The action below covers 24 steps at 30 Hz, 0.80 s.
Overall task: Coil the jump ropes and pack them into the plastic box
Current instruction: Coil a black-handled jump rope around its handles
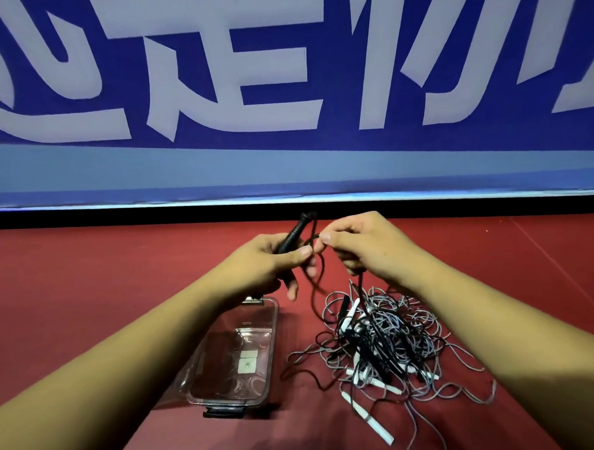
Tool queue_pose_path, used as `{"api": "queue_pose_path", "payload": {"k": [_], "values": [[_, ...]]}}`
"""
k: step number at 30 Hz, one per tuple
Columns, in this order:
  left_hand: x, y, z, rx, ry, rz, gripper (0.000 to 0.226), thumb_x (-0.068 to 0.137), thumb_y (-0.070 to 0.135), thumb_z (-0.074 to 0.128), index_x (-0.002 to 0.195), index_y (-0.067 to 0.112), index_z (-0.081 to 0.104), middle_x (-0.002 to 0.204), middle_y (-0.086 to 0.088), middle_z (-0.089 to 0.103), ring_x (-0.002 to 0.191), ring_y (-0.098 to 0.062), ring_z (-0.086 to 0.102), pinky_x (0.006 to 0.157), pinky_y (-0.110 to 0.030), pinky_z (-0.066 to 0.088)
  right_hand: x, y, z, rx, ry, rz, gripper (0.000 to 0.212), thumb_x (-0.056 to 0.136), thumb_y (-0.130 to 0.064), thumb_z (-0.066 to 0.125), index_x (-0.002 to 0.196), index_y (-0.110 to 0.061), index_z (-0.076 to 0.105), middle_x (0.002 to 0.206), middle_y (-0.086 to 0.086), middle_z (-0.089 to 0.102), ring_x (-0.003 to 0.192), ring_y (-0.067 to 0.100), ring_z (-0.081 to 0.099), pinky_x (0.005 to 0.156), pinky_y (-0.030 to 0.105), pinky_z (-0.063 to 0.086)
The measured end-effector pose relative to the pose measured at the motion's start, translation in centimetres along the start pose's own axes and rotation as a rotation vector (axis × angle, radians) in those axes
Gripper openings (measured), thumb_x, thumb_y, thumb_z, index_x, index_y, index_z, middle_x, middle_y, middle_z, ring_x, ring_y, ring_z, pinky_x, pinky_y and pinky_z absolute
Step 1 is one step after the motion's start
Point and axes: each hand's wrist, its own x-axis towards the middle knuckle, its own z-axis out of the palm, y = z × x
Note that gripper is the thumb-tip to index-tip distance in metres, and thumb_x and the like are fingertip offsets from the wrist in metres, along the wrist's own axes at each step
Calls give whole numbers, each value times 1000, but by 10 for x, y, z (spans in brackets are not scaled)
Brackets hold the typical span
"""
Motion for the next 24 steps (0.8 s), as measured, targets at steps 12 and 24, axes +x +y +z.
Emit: {"api": "queue_pose_path", "payload": {"k": [12, 24], "values": [[19, -29, -36, -267, 589, -168, 16, 97, 22, 60, 84, 13, 61, 74, -5, 61, 47, -16, 39, 45, -20, 20, -15, 63, -31, -415, -108, 358, 29, 95, -14, 45, 77, -13, 68, 56, -7, 56, 58, 12, 62, 73, 35, 44], [10, -13, 1, 77, -26, -14, 13, 98, 26, 57, 103, 18, 66, 67, -14, 65, 43, -17, 39, 42, -24, 18, -4, 7, 7, -29, -123, 196, 27, 93, 1, 44, 73, -2, 63, 49, -3, 39, 45, 10, 32, 46, 20, 27]]}}
